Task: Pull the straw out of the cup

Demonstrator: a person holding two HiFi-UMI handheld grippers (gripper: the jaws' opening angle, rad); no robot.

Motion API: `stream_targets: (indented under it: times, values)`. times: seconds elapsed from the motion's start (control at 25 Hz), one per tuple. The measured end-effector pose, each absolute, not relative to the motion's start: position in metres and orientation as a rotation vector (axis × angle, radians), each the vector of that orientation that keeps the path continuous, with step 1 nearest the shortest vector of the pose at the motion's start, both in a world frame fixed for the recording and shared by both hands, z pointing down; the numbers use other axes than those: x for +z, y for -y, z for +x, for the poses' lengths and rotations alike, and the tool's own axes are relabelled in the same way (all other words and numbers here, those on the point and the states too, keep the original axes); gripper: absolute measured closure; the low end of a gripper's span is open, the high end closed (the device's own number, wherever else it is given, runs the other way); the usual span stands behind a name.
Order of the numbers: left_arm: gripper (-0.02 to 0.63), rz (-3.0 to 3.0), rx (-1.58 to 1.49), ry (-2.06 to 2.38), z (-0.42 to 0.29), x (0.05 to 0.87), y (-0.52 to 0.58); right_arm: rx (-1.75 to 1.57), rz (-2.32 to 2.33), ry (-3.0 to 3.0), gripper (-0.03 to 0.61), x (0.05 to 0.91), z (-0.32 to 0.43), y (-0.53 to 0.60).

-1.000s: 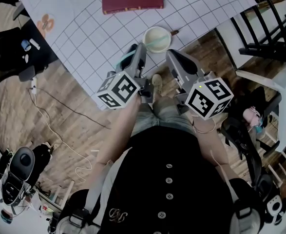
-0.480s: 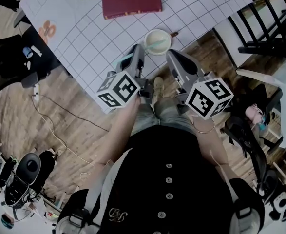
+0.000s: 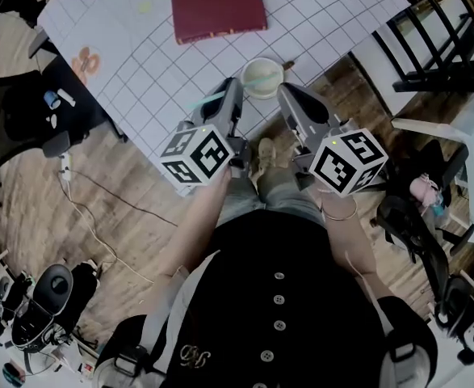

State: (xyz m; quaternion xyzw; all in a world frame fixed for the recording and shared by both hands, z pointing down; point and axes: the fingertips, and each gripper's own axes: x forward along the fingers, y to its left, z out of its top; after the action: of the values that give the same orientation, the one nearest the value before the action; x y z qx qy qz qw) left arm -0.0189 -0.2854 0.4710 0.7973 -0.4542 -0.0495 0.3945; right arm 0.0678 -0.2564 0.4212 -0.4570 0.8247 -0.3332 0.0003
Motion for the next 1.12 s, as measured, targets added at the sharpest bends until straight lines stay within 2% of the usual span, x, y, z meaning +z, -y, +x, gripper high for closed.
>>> stream_targets:
  times: [0.48,1.12]
  values:
    - [0.591,2.174,-0.103,1.144,-0.022,0.431,0.282,-0.893,-1.494,-2.550,0.580,0.385,0.091,0.269]
    - [0.592,2.339,-0.216,1.145,-0.033,0.364,0.291,-0.724,-1.404,-2.603,0.580,0.339,0.076,0.271]
